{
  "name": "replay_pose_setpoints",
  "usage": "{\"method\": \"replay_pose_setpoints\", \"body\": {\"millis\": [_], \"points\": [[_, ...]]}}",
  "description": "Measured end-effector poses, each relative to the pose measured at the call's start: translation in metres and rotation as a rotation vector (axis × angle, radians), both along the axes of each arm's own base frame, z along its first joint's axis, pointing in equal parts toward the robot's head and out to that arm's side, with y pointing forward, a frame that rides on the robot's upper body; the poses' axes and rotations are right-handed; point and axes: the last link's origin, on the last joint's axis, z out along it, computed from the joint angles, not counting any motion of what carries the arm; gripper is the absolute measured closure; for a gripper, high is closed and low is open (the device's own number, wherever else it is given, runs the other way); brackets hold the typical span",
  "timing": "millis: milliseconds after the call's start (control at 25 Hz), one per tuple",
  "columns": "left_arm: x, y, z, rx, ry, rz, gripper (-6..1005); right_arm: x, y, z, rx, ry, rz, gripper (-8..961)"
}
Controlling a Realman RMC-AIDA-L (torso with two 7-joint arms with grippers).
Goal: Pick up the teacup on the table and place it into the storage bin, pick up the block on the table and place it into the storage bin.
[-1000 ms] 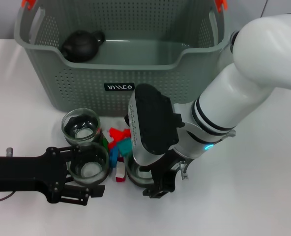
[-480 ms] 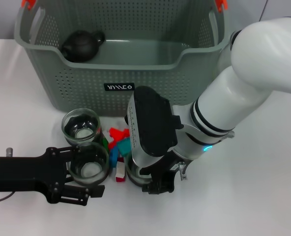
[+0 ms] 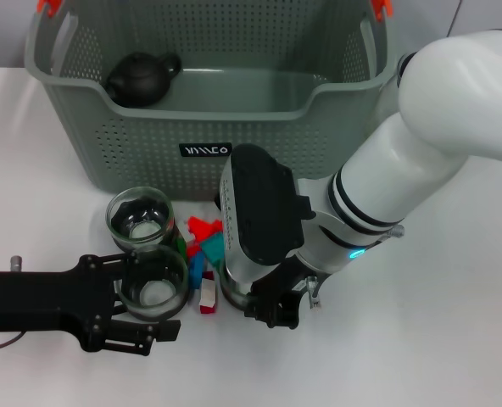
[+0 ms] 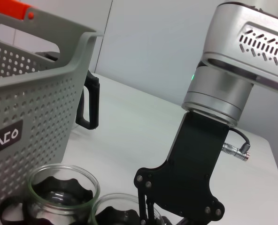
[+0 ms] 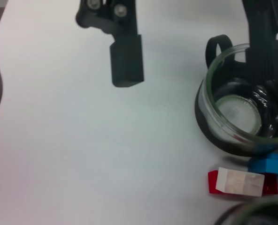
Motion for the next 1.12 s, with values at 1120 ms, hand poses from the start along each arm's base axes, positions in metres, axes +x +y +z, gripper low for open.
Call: {"method": "replay_pose_setpoints", "body": {"millis": [1120], "points": [[-0.001,-0.004,0.001,-0.008,-0.006,0.004,67,-0.028,-0.006,0.075,-0.046,0.106,-0.091,889]]}}
